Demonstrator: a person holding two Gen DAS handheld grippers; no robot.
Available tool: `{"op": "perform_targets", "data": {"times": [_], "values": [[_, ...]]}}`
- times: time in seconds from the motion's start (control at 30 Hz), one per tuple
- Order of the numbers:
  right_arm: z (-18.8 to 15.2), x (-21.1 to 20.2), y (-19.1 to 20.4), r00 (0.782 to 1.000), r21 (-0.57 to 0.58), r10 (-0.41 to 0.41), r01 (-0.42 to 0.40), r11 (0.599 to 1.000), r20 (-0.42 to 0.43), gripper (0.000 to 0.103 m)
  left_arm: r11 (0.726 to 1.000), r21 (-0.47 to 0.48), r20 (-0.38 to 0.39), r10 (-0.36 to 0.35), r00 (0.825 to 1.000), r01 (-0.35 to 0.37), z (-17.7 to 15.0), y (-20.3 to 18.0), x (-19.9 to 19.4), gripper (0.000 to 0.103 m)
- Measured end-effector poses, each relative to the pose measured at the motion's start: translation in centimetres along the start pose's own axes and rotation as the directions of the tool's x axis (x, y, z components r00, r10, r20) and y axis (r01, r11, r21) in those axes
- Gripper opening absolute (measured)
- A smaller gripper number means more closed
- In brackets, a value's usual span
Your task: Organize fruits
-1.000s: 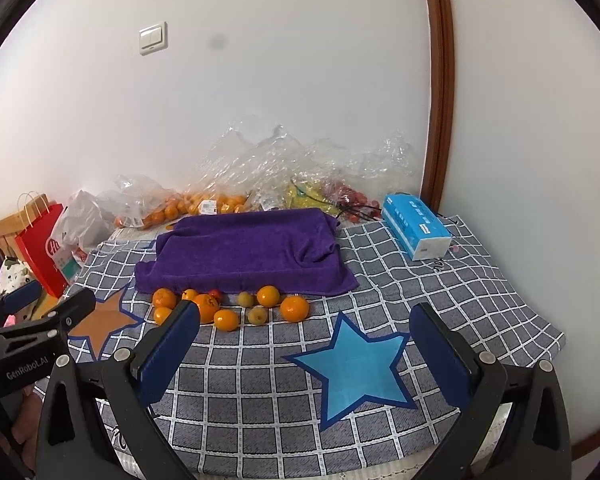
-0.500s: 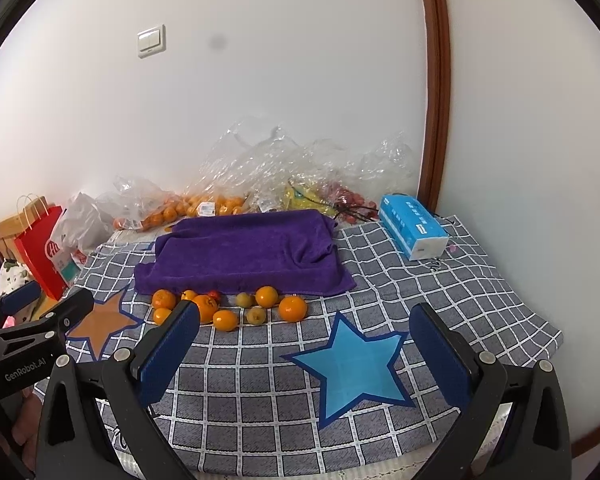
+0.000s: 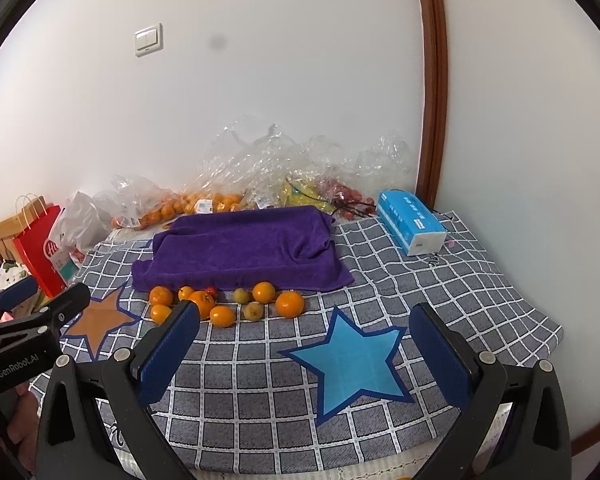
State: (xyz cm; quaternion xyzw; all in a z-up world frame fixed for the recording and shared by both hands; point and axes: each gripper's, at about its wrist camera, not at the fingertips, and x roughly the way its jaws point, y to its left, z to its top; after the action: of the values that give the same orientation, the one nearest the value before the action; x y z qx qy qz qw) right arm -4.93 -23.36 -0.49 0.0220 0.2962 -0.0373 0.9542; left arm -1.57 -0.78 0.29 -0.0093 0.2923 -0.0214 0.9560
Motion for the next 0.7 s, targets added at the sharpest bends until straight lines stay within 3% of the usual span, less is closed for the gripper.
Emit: {"op": "perform_targets", "data": {"times": [0.7], "values": [[-0.2,2.3,1.1,1.000,-0.048,0.001,-0.002,0.999,-0.018,0.103,1.000,-0.021,-0.018,0.011,1.000,-0.012,-0.1,1.3,1.2,0.103]]}}
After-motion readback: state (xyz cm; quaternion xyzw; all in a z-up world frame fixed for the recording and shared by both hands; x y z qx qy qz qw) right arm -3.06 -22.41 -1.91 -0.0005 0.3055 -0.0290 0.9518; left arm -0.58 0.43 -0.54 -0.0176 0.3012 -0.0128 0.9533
